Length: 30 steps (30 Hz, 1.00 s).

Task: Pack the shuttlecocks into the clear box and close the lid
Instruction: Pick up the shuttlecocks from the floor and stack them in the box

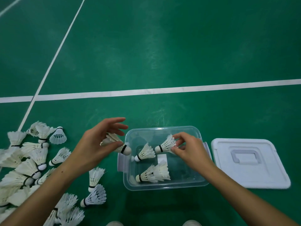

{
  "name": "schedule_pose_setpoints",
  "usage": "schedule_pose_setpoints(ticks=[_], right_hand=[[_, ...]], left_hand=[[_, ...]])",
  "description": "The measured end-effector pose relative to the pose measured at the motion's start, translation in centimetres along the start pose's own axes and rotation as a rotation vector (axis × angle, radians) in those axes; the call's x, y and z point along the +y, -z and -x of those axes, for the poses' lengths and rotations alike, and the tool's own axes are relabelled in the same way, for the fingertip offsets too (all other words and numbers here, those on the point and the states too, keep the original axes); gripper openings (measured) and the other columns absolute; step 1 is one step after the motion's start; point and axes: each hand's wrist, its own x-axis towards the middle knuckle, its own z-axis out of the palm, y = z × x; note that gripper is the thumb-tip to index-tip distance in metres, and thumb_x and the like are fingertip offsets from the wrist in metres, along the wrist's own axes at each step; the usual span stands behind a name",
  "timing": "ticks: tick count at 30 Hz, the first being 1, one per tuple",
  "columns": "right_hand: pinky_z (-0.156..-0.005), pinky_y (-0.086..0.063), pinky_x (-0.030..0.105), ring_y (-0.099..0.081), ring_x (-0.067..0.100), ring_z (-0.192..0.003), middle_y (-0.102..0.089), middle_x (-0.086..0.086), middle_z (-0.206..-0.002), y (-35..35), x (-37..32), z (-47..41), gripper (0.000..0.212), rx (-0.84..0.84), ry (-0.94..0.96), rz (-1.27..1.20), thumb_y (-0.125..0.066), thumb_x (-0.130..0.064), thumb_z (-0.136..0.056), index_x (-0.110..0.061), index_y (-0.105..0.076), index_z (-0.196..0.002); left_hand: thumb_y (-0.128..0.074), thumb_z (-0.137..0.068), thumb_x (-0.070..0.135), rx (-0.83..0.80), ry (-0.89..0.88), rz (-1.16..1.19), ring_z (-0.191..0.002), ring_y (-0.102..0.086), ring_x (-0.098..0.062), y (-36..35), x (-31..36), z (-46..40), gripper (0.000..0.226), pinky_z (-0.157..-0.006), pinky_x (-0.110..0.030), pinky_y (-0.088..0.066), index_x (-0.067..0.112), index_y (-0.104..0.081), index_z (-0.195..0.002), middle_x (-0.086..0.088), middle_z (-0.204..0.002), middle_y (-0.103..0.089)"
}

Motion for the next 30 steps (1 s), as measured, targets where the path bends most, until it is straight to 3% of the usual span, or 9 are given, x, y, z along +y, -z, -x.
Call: schedule_pose_setpoints(ticks=[4, 10, 14, 19, 22, 25, 27, 30], right_hand=[[-0.068, -0.046, 0.011, -0.061, -0.002, -0.083, -0.066, -0.014, -0.091, -2.1, 0.3, -0.9, 0.037, 0.012, -0.025, 0.09, -0.081, -0.021, -0.091, -0.018, -0.068, -0.126], [-0.079, -0.051, 0.022, -0.063, 0.004, -0.083, -0.063, -0.014, -0.087, -4.7, -0.1, -2.0, 0.037, -0.076, -0.059, 0.115, -0.079, -0.016, -0.093, -0.014, -0.066, -0.128], [-0.067, -0.047, 0.012, -0.064, 0.005, -0.086, -0.067, -0.007, -0.099, -6.1, -0.4, -2.4, 0.038, -0.196, -0.069, 0.087, -0.08, -0.016, -0.093, -0.014, -0.066, -0.128], [-0.077, -0.052, 0.013, -0.07, 0.009, -0.094, -0.072, -0.004, -0.103, -6.6, -0.5, -2.7, 0.043, -0.258, -0.115, -0.015, -0.085, -0.019, -0.089, -0.011, -0.069, -0.129], [-0.085, -0.057, 0.017, -0.072, 0.003, -0.094, -0.076, -0.008, -0.103, -4.7, -0.8, -2.1, 0.046, -0.209, -0.099, -0.08, -0.086, -0.022, -0.088, -0.011, -0.069, -0.13], [-0.1, -0.059, 0.032, -0.074, 0.005, -0.1, -0.077, -0.006, -0.109, -1.8, -2.0, -0.7, 0.044, -0.194, -0.033, -0.257, -0.087, -0.02, -0.087, -0.016, -0.069, -0.128], [-0.101, -0.06, 0.038, -0.075, 0.013, -0.108, -0.076, -0.003, -0.121, -0.1, -3.5, 0.1, 0.045, -0.306, 0.008, -0.496, -0.084, -0.014, -0.089, -0.018, -0.067, -0.131], [-0.102, -0.059, 0.043, -0.072, 0.024, -0.119, -0.066, -0.005, -0.142, 0.8, -5.5, 0.8, 0.053, -0.472, 0.035, -0.751, -0.079, -0.006, -0.093, -0.018, -0.061, -0.141]], left_hand=[[-0.078, -0.088, -0.002, -0.002, -0.001, 0.009, -0.117, -0.069, -0.025, -0.2, -0.5, 0.6, 0.065, -0.099, -0.039, -0.055, 0.028, -0.058, -0.142, 0.005, -0.129, -0.073], [-0.073, -0.094, -0.001, -0.035, -0.03, -0.051, -0.121, -0.068, -0.022, -0.6, -0.6, 1.0, 0.061, -0.099, -0.032, -0.055, 0.029, -0.056, -0.143, 0.01, -0.131, -0.071], [-0.07, -0.096, -0.003, -0.052, -0.046, -0.078, -0.122, -0.068, -0.019, -0.8, -0.4, 1.0, 0.06, -0.1, -0.03, -0.054, 0.029, -0.055, -0.144, 0.012, -0.133, -0.07], [-0.08, -0.088, -0.001, -0.115, -0.012, -0.054, -0.122, -0.069, -0.017, -1.5, 0.1, 0.5, 0.07, -0.093, -0.041, -0.059, 0.032, -0.055, -0.144, 0.012, -0.14, -0.065], [-0.084, -0.085, 0.0, -0.144, -0.012, -0.045, -0.123, -0.068, -0.015, -1.6, 0.3, -0.1, 0.084, -0.086, -0.029, -0.053, 0.047, -0.049, -0.145, 0.008, -0.139, -0.061], [-0.085, -0.084, 0.001, -0.207, -0.011, -0.014, -0.127, -0.066, -0.015, -2.1, 1.1, -1.2, 0.097, -0.092, -0.036, -0.053, 0.052, -0.04, -0.152, 0.012, -0.159, -0.043], [-0.085, -0.084, 0.004, -0.27, -0.022, 0.014, -0.129, -0.065, -0.015, -2.7, 1.8, -1.9, 0.103, -0.093, -0.041, -0.055, 0.053, -0.032, -0.157, 0.012, -0.167, -0.033], [-0.086, -0.085, 0.008, -0.36, -0.015, 0.08, -0.132, -0.064, -0.017, -3.3, 2.6, -2.6, 0.107, -0.092, -0.037, -0.054, 0.056, -0.026, -0.159, -0.006, -0.161, -0.043]])
